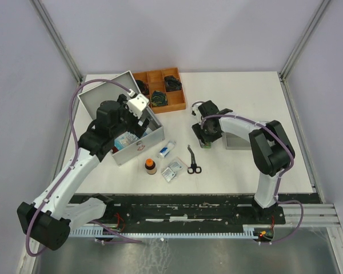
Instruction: Organize the medicine kit
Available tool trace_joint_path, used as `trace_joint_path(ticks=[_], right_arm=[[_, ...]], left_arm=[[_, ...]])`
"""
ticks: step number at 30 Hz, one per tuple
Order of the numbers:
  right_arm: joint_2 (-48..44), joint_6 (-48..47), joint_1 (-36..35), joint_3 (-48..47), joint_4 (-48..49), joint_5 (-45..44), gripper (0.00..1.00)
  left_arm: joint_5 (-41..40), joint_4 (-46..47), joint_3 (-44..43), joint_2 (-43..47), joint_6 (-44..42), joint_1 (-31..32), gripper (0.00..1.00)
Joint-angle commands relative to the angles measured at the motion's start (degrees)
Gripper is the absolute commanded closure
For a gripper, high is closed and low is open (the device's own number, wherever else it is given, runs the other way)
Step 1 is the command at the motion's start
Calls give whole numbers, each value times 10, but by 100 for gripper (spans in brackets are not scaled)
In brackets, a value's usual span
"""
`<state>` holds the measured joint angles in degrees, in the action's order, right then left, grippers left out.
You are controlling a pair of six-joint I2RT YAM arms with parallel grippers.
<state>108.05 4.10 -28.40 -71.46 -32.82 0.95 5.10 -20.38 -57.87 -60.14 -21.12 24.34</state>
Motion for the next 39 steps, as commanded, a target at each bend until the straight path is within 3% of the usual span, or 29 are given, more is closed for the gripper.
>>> trace_joint_path(ticks=[1,9,14,26,39], right_arm=[[4,5,-1,-24,-8,-12,37],[-18,-12,-1,-41,-22,7,61],[-72,-41,-3,-61,-18,79,69],[-72,-15,-71,-201,-19,183,72],[70,22,-154,-406,-25,233,72]], left_arm=[[10,32,4,14,10,-3,1],[1,36,4,15,22,-4,1],[-12,46,2,11,50,-28,1],[49,30,-55,-17,133,-167,1],[20,51,-59,14,172,-205,1]])
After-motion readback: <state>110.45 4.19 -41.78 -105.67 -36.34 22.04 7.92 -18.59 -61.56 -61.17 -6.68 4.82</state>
